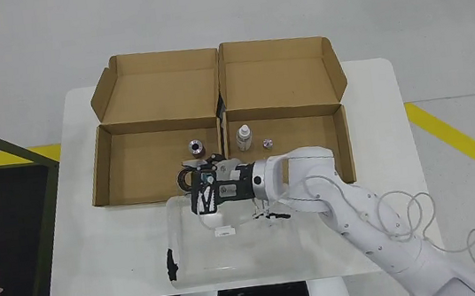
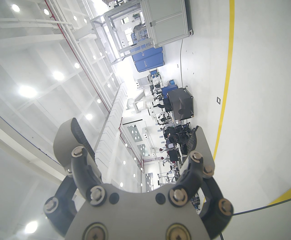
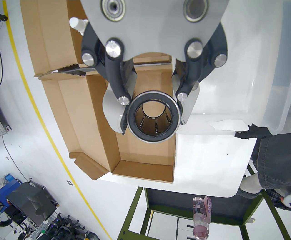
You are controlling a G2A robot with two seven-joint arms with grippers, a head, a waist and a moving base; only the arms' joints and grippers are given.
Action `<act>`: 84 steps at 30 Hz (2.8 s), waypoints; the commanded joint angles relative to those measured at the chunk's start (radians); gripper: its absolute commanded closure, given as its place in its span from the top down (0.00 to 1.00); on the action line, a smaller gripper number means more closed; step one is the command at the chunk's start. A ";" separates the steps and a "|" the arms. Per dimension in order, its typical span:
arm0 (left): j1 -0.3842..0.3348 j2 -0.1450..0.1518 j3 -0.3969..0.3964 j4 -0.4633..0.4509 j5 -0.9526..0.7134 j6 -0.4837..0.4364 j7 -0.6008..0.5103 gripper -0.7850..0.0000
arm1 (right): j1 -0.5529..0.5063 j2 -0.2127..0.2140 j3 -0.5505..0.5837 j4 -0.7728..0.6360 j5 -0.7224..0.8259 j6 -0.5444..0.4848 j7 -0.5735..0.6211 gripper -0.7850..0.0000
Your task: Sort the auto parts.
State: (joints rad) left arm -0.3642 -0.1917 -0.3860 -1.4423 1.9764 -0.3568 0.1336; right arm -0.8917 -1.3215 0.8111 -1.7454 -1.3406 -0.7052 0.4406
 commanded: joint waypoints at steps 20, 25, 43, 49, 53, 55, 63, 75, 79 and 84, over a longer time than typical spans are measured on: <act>0.000 0.000 0.000 0.000 0.000 0.000 0.000 1.00 | 0.162 -0.063 -0.101 0.280 0.086 0.039 0.000 0.00; 0.000 0.000 0.000 0.000 0.000 0.000 0.000 1.00 | 0.184 -0.077 -0.120 0.336 0.098 0.049 0.004 0.00; 0.000 0.000 0.000 0.000 0.000 0.000 0.000 1.00 | 0.246 -0.127 -0.183 0.504 0.134 0.056 0.035 0.00; 0.000 0.000 0.000 0.000 0.000 0.000 0.000 1.00 | 0.258 -0.141 -0.196 0.539 0.139 0.053 0.040 0.00; 0.000 0.000 0.000 0.000 0.000 0.000 0.000 1.00 | 0.261 -0.147 -0.199 0.551 0.139 0.052 0.041 0.12; 0.000 0.000 0.000 0.000 0.000 0.000 0.000 1.00 | 0.262 -0.149 -0.200 0.552 0.139 0.050 0.045 0.20; 0.000 0.000 0.000 0.000 0.000 0.000 0.000 1.00 | 0.258 -0.153 -0.193 0.552 0.134 0.045 0.059 0.35; 0.000 0.000 0.000 0.000 0.000 0.000 0.000 1.00 | 0.238 -0.146 -0.165 0.514 0.117 0.031 0.089 0.45; 0.000 0.000 0.000 0.000 0.000 0.000 0.000 1.00 | 0.232 -0.144 -0.158 0.507 0.114 0.028 0.093 0.47; 0.000 0.000 0.000 0.000 0.000 0.000 0.000 1.00 | 0.225 -0.140 -0.140 0.469 0.106 0.024 0.081 0.48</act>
State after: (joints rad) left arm -0.3642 -0.1916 -0.3860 -1.4423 1.9764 -0.3568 0.1336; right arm -0.6640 -1.4626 0.6667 -1.2660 -1.2328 -0.6799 0.5237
